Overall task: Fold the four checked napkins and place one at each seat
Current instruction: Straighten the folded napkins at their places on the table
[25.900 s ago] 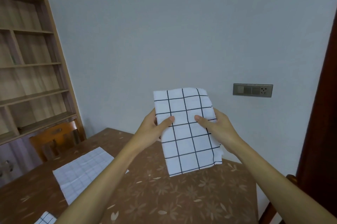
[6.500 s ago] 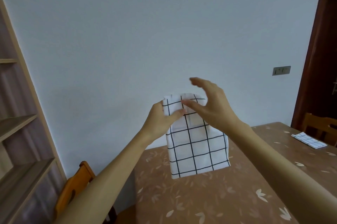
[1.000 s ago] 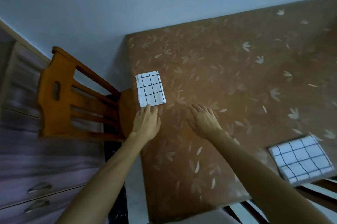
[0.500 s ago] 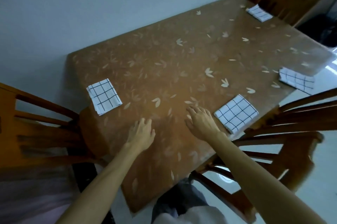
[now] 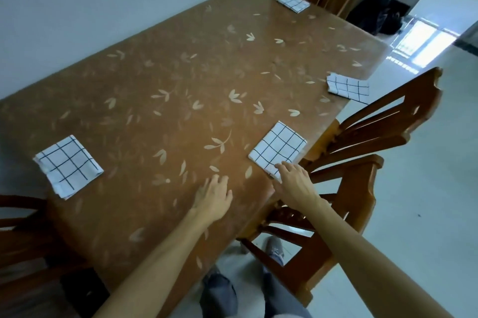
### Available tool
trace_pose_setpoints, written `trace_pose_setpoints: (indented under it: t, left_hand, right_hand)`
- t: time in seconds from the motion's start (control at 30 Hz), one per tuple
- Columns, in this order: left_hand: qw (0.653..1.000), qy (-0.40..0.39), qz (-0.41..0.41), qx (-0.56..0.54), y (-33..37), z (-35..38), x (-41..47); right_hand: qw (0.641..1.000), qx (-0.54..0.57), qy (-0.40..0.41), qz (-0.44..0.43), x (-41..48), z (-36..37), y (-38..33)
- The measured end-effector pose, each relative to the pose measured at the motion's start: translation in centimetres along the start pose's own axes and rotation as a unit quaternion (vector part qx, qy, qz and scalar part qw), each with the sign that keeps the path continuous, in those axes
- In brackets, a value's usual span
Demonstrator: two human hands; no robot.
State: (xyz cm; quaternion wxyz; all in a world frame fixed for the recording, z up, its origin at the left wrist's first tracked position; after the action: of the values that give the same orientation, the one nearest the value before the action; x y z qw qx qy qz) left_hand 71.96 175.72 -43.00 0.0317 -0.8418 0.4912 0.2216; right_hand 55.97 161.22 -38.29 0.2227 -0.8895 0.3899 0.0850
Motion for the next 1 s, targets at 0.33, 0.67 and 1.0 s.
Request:
trace_pose_setpoints:
  t: [0.33,0.67,1.0]
  left_hand:
    - [1.0,0.013,0.009,0.015,9.4,0.1,8.0]
    - [0.996,-0.009,-0.059,0.066,13.7,2.1,14.4]
    - [0.995,0.042,-0.089,0.035,11.5,3.4,10.8]
  right_hand:
    - [0.998,0.027,-0.055,0.011,7.4,-1.7,9.5]
    - [0.997,0.052,-0.048,-0.034,14.8,-2.2,14.0]
    - [0.987,0.05,-0.09,-0.126,13.5,-0.6,12.2]
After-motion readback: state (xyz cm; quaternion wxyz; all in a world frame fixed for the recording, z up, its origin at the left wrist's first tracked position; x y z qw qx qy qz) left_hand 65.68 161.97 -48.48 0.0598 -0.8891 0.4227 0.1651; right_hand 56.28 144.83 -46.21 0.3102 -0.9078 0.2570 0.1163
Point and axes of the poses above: each hand's wrist, its own x-axis towards the middle knuckle, its own z-axis out of the palm, y = z × x, the point moved 3 cm from there along x, towards the middle knuckle, and after that the axes turned 8 degrees about x, right-handed, at the moved point
